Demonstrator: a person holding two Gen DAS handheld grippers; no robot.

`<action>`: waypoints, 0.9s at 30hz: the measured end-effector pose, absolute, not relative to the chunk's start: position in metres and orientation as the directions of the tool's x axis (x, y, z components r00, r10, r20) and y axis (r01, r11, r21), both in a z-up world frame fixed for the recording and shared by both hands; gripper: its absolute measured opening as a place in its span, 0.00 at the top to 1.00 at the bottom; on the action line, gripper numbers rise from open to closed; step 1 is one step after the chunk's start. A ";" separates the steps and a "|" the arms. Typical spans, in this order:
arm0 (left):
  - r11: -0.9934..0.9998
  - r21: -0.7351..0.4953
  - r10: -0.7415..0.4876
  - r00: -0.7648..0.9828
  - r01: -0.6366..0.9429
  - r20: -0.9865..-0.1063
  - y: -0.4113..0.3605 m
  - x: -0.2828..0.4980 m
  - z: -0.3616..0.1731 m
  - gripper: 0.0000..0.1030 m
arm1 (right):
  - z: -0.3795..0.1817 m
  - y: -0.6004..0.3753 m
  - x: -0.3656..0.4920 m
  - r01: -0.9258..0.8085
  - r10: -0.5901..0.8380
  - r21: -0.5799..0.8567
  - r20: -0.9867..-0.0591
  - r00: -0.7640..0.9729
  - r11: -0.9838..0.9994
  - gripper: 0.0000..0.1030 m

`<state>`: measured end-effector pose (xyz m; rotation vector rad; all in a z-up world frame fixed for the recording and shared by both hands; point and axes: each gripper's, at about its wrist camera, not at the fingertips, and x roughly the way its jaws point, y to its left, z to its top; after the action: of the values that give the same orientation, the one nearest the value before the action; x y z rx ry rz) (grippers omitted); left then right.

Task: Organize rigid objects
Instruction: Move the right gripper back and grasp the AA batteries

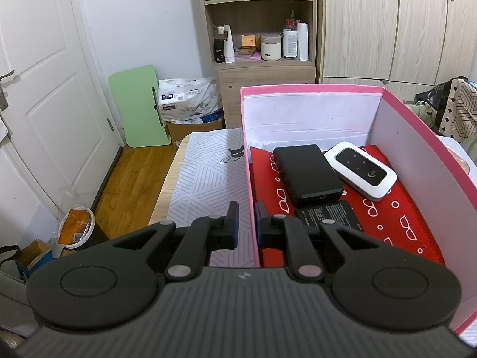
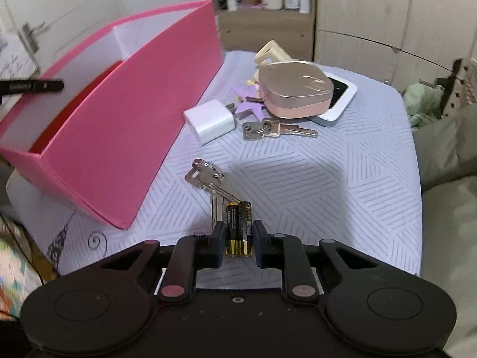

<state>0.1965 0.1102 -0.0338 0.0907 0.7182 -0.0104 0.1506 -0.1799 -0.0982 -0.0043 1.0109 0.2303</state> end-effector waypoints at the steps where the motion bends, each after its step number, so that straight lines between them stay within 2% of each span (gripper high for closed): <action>1: 0.996 0.078 0.021 0.754 0.041 -0.657 0.111 0.197 -0.034 0.88 | -0.098 -0.179 0.153 -0.202 0.189 0.098 -0.847 0.497 0.974 0.77; 5: 0.997 0.070 0.015 0.753 0.041 -0.657 0.112 0.198 -0.034 0.88 | -0.098 -0.174 0.163 -0.236 0.190 0.085 -0.862 0.470 0.968 0.76; 11: 0.998 0.055 0.005 0.753 0.041 -0.658 0.115 0.198 -0.035 0.88 | -0.097 -0.175 0.161 -0.222 0.200 0.100 -0.847 0.493 0.970 0.79; 12: 0.998 0.055 0.005 0.754 0.041 -0.657 0.115 0.197 -0.034 0.88 | -0.095 -0.177 0.162 -0.214 0.206 0.110 -0.839 0.504 0.971 0.86; 13: 0.997 0.060 0.008 0.754 0.041 -0.657 0.114 0.197 -0.034 0.88 | -0.092 -0.179 0.161 -0.208 0.209 0.115 -0.829 0.519 0.971 0.98; 19: 0.997 0.065 0.011 0.754 0.042 -0.657 0.112 0.197 -0.034 0.88 | -0.093 -0.187 0.168 -0.201 0.240 0.158 -0.833 0.499 0.967 0.98; 21: 0.997 0.066 0.013 0.753 0.041 -0.658 0.113 0.197 -0.034 0.88 | -0.093 -0.187 0.169 -0.186 0.245 0.174 -0.836 0.491 0.967 0.93; 27: 0.997 0.069 0.016 0.752 0.039 -0.658 0.111 0.197 -0.033 0.88 | -0.093 -0.178 0.171 -0.220 0.216 0.122 -0.850 0.480 0.968 0.90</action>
<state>0.1967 0.1107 -0.0332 0.0799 0.7191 -0.0125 0.1714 -0.1784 -0.0930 -0.0038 1.0367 0.2659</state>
